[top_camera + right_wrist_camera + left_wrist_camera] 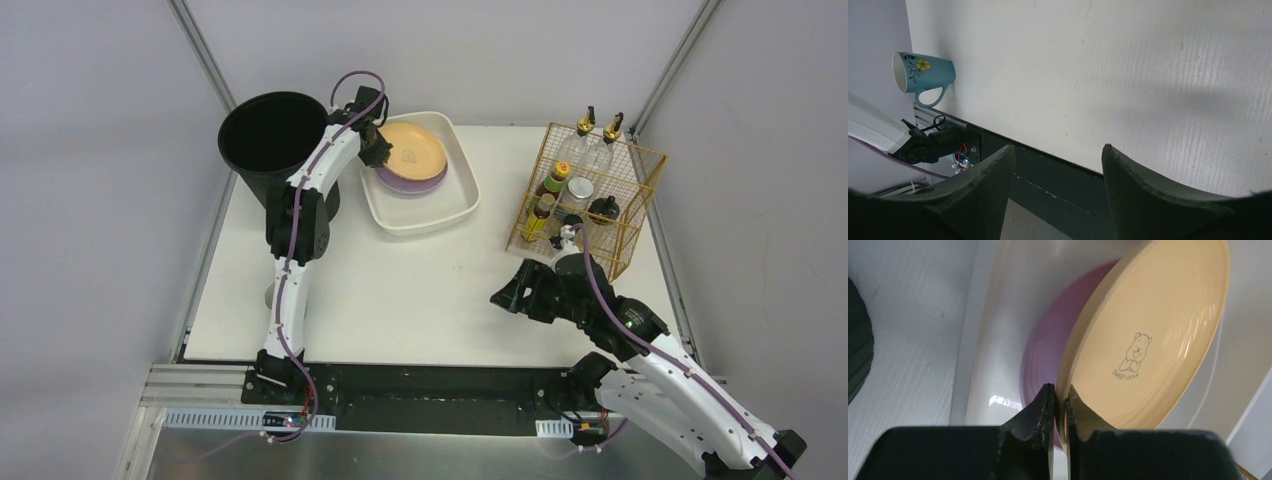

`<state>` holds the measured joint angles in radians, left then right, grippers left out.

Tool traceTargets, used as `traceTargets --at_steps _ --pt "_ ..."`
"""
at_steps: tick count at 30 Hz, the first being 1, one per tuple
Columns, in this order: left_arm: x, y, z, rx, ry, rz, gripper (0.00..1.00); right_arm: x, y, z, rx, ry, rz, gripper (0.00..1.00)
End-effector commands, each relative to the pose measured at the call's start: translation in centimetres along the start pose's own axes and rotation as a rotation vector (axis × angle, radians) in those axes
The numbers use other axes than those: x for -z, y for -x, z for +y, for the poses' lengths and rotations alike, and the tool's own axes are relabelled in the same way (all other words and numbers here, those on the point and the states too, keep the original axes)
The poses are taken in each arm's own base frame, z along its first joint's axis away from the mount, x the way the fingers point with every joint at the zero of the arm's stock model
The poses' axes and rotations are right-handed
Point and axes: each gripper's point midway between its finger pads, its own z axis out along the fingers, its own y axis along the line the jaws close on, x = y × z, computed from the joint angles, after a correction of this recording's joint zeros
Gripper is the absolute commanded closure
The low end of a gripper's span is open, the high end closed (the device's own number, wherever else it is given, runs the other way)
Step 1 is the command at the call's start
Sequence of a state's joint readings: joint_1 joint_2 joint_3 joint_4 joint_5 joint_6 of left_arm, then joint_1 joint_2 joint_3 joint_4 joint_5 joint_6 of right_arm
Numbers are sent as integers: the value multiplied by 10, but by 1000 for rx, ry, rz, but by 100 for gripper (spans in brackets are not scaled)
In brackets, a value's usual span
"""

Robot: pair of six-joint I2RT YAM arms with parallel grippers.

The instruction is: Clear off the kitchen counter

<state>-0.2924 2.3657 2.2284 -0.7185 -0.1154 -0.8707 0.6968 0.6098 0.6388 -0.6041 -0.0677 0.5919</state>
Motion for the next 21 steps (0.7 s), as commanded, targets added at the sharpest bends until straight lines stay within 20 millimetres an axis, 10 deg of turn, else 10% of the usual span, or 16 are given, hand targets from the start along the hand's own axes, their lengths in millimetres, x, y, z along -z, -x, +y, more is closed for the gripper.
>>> traceTargets --at_steps 1,12,21 --pt "9 22 -3 36 -3 -69 86 -1 0 0 -17 7 -7 32" --pt "17 13 -4 4 -34 -21 50 0 0 2 -23 14 -5 32" --pt "71 14 -28 -55 -184 30 42 2 0 6 -17 26 6 31"
